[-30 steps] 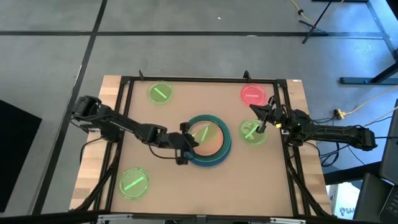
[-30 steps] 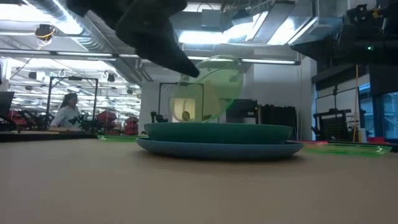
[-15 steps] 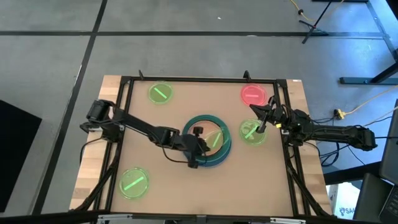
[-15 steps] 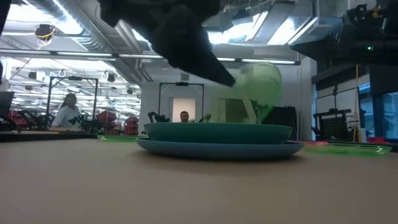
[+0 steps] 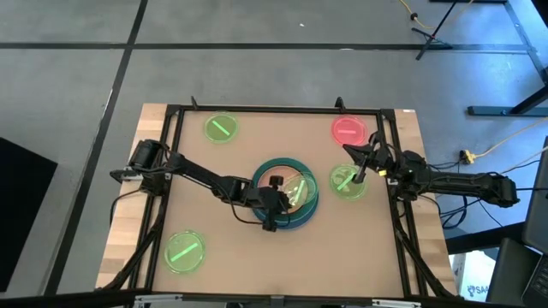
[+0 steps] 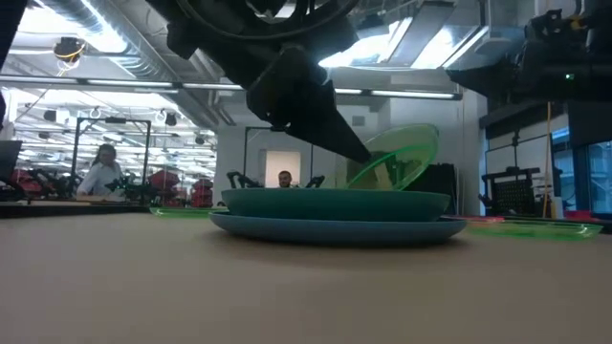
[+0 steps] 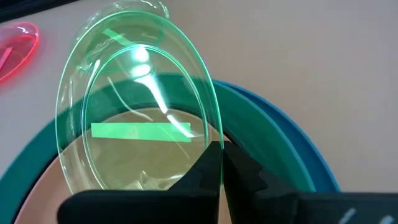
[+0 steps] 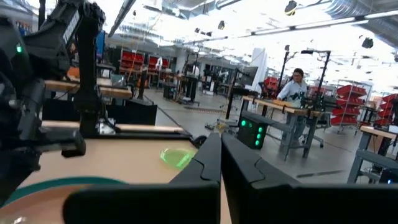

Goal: Stack plastic plates
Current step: Stack the light green plate on the orange plate, then stack the light green plate on the light green plate

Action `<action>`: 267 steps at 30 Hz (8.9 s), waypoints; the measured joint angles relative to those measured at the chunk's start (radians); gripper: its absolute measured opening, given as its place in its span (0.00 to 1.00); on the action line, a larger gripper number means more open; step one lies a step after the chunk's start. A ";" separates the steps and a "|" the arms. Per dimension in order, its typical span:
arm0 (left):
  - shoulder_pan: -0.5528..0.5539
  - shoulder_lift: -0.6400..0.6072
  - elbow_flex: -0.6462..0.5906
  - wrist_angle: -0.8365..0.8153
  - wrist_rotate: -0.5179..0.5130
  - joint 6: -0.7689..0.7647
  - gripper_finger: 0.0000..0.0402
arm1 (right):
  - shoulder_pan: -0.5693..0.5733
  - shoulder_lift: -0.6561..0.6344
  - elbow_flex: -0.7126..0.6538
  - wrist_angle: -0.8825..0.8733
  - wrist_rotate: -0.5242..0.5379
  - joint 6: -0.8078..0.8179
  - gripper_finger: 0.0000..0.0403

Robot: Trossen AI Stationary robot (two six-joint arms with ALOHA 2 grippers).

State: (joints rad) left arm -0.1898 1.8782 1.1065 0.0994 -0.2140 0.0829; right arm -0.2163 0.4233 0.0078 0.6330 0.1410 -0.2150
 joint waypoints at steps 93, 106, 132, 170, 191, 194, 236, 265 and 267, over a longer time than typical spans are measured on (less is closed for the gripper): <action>-0.525 -0.162 0.019 -0.946 0.277 -1.913 0.30 | 0.000 0.000 0.000 -0.130 -0.148 0.132 0.01; -0.559 -0.084 -0.005 -0.910 0.302 -1.959 0.30 | 0.000 0.000 0.000 -0.129 -0.141 0.131 0.01; -0.550 -0.035 0.012 -0.959 0.331 -1.854 0.01 | 0.000 0.000 0.000 -0.134 -0.114 0.131 0.01; -0.282 -0.034 0.440 -1.040 -0.410 -0.630 0.00 | 0.000 0.000 0.000 -0.136 -0.114 0.131 0.01; -0.035 -0.035 0.127 -0.526 -0.136 -0.263 0.09 | 0.000 0.000 0.000 -0.138 -0.114 0.131 0.01; -0.023 -0.035 0.137 -0.533 -0.075 -0.298 0.18 | 0.000 0.000 0.000 -0.138 -0.105 0.131 0.01; 0.395 -0.549 -0.340 -0.728 -0.226 -0.439 0.27 | 0.000 0.000 0.000 -0.162 -0.042 0.155 0.42; 0.779 -0.234 -0.342 -0.415 -0.156 0.039 0.02 | 0.000 0.000 0.000 -0.216 -0.001 0.132 0.42; 0.758 -0.234 -0.323 -0.450 -0.180 0.034 0.02 | 0.000 0.000 0.000 -0.217 -0.001 0.133 0.42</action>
State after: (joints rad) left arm 0.5681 1.6445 0.7835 -0.3511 -0.3940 0.1169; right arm -0.2161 0.4236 0.0078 0.4164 0.1402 -0.0822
